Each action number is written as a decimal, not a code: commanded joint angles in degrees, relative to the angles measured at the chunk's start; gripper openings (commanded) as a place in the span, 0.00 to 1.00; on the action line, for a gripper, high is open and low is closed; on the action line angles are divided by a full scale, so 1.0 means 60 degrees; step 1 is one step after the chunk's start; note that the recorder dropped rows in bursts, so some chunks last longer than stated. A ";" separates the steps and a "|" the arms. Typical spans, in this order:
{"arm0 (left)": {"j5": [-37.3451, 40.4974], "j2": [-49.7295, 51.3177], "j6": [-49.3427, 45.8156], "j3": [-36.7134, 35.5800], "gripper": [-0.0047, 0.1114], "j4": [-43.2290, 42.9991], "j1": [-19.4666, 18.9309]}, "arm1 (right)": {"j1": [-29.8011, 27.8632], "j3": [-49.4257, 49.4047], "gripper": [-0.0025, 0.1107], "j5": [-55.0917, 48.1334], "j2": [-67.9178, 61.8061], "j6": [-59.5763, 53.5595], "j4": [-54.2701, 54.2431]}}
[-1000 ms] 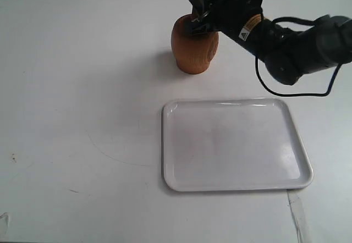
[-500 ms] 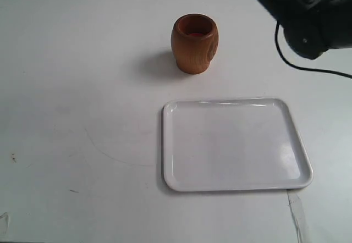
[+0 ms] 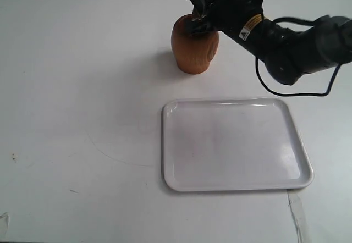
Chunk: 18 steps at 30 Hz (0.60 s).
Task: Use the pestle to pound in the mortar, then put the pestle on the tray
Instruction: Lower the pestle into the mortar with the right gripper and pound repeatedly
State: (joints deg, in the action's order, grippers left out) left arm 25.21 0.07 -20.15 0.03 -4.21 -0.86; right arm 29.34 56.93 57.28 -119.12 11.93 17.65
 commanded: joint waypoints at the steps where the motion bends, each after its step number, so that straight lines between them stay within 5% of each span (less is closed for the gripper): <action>1: -0.0029 -0.0012 0.0078 -0.0005 0.04 0.0070 0.0074 | -0.0031 -0.0024 0.02 -0.0325 -0.0781 0.0078 -0.0069; 9: -0.0029 -0.0012 0.0078 -0.0005 0.04 0.0070 0.0074 | -0.0031 -0.0024 0.02 -0.0100 -0.0523 0.0079 0.0030; 18: -0.0029 -0.0012 0.0078 -0.0005 0.04 0.0070 0.0074 | -0.0031 -0.0024 0.02 -0.0818 0.3078 0.0116 0.0446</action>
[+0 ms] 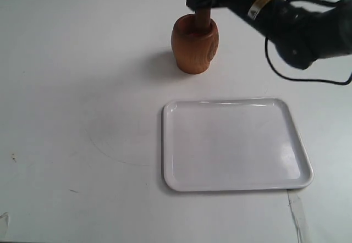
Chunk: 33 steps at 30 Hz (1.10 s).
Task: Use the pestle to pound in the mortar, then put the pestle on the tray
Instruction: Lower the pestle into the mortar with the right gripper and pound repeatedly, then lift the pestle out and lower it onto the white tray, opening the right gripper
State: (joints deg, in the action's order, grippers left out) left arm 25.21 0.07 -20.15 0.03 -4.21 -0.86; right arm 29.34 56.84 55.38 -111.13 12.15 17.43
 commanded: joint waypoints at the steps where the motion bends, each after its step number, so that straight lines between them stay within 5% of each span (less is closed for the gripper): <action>1: -0.0029 -0.0012 0.0078 -0.0005 0.04 0.0070 0.0074 | -0.0031 -0.0008 0.02 -0.0955 0.2201 0.0078 0.0772; 13: -0.0029 -0.0012 0.0078 -0.0005 0.04 0.0070 0.0074 | 0.0008 -0.0094 0.02 -0.7769 0.4340 0.1557 0.3352; 33: -0.0029 -0.0012 0.0078 -0.0005 0.04 0.0070 0.0074 | 0.1787 -0.2504 0.02 -1.0251 0.4258 0.1184 0.4002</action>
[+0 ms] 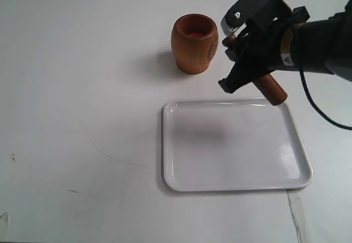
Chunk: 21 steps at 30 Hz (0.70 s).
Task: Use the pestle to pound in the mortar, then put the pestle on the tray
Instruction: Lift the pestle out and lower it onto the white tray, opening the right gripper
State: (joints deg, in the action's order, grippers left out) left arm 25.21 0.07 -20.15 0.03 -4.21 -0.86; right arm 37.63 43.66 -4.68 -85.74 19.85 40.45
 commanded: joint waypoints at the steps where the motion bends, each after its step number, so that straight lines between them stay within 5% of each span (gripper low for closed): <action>1: -0.0029 -0.0012 0.0078 -0.0005 0.04 0.0070 0.0074 | 0.0581 -0.0421 0.02 -0.0450 0.0028 -0.0121 0.0166; 21: -0.0029 -0.0012 0.0078 -0.0005 0.04 0.0070 0.0074 | 0.0869 -0.1074 0.02 -0.0584 -0.2527 -0.0121 -0.0349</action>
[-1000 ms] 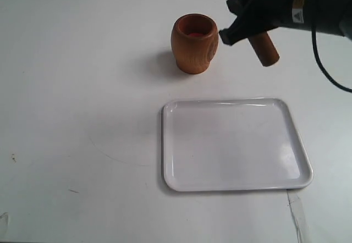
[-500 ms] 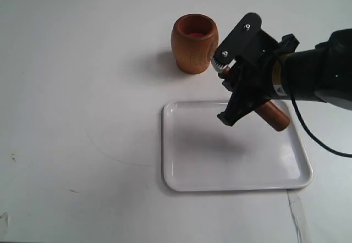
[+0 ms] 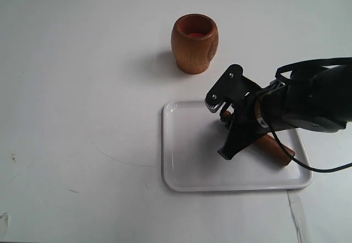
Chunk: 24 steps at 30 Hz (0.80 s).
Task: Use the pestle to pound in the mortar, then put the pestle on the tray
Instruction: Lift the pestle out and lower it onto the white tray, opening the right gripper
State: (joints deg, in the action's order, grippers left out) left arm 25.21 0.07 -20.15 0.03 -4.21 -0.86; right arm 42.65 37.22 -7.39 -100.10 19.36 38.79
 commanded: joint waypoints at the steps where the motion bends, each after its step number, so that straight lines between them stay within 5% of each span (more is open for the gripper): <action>1: -0.0029 -0.0012 0.0078 -0.0005 0.04 0.0070 0.0074 | 0.0033 -0.0001 0.04 -0.0133 -0.0134 -0.0040 -0.0073; 11: -0.0029 -0.0012 0.0078 -0.0005 0.04 0.0070 0.0074 | 0.0033 0.1015 0.53 -0.2413 -0.0134 0.0026 -0.0926; 24: -0.0029 -0.0012 0.0078 -0.0005 0.04 0.0070 0.0074 | 0.1591 0.2264 0.51 -0.3957 0.2287 -0.0864 -0.1392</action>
State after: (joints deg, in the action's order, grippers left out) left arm 25.21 0.07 -20.15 0.03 -4.21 -0.86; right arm 49.91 50.34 -30.43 -91.73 14.90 30.06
